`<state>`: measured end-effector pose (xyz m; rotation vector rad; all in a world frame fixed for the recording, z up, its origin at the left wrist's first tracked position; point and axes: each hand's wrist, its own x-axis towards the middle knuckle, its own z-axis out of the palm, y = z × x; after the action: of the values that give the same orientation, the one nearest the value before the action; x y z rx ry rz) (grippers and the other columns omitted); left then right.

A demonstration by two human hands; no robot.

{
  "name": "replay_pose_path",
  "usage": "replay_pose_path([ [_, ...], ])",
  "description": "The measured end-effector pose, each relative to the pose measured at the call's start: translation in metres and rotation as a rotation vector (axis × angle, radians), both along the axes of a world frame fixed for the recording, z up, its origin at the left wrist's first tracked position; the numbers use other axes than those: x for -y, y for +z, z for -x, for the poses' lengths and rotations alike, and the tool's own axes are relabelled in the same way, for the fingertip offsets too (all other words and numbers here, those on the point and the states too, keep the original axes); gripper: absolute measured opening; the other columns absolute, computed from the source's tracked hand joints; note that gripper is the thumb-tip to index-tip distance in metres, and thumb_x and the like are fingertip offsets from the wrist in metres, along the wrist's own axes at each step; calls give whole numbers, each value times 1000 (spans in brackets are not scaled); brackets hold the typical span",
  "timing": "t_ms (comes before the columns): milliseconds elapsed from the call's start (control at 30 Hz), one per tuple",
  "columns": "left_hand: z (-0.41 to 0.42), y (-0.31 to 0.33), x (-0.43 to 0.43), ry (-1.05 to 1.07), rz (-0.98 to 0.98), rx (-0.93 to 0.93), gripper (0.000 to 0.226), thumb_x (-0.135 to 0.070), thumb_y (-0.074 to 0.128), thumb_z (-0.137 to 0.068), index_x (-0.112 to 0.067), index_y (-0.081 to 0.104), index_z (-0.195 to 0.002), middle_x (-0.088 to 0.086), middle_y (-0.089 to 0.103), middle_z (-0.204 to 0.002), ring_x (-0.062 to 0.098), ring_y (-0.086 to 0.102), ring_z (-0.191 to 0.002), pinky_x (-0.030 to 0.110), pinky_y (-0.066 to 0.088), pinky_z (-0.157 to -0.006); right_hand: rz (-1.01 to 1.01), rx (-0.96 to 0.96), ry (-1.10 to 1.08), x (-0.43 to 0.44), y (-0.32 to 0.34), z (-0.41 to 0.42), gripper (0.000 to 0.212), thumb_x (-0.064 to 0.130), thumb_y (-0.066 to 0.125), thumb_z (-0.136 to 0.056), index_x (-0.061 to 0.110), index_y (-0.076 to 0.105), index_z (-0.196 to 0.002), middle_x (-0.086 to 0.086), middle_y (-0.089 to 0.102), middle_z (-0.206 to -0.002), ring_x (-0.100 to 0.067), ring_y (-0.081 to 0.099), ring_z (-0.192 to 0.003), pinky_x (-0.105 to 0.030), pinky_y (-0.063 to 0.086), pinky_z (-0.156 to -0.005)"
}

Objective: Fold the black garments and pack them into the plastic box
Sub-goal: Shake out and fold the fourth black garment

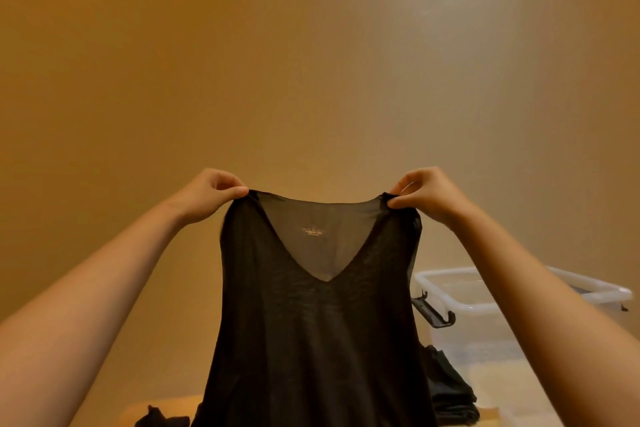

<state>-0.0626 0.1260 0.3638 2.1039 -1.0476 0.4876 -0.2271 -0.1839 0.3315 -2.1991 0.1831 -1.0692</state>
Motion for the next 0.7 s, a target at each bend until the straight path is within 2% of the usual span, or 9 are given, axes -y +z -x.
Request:
replay_pose_path([
  [67, -4, 1, 4, 59, 13, 77, 15, -25, 58, -96, -26, 70, -87, -7, 68, -93, 10, 58, -89, 31, 44, -81, 78, 44, -116, -1, 0, -6, 11, 13, 79, -77, 11, 71, -84, -4, 69, -80, -19, 67, -82, -35, 57, -74],
  [167, -4, 1, 13, 116, 89, 87, 13, -25, 62, -94, -20, 72, -87, -2, 67, -82, 12, 56, -67, 27, 44, -62, 162, 131, -260, -7, -2, -12, 12, 22, 77, -81, 16, 72, -91, 1, 69, -86, -14, 65, -78, -34, 57, -71],
  [267, 1, 1, 19, 101, 229, 18, 9, -19, 64, -93, -12, 70, -91, 7, 68, -75, 12, 61, -48, 21, 49, -48, 115, 192, -219, -14, -2, -13, 3, 19, 72, -86, 16, 71, -87, -2, 72, -77, -12, 69, -59, -40, 60, -68],
  [333, 5, 2, 19, 35, 350, -43, 7, -14, 63, -93, -9, 68, -92, 9, 69, -86, 12, 69, -54, 17, 54, -51, 103, 252, -221, -17, 2, -10, 4, 18, 70, -88, 15, 71, -85, -3, 71, -70, -12, 69, -57, -41, 60, -69],
  [400, 11, 8, 19, 2, 432, -42, 8, -14, 62, -94, -7, 67, -93, 10, 70, -88, 14, 71, -60, 18, 57, -56, 108, 340, -243, -20, 9, -5, 5, 18, 69, -89, 15, 72, -88, -3, 71, -71, -13, 68, -61, -40, 59, -71],
  [567, 36, 32, 19, 2, 579, 76, 11, -15, 62, -94, -6, 68, -93, 8, 70, -86, 17, 70, -72, 25, 58, -69, 225, 485, -347, -31, 39, 16, 12, 21, 63, -92, 15, 72, -98, -7, 71, -97, -23, 67, -86, -34, 54, -74],
  [700, 59, 50, 17, -26, 682, 217, 9, -16, 62, -94, -12, 69, -91, 2, 70, -87, 9, 69, -77, 23, 56, -75, 365, 602, -388, -44, 59, 30, 14, 17, 57, -96, 9, 68, -100, -9, 67, -100, -26, 62, -87, -34, 50, -72],
])
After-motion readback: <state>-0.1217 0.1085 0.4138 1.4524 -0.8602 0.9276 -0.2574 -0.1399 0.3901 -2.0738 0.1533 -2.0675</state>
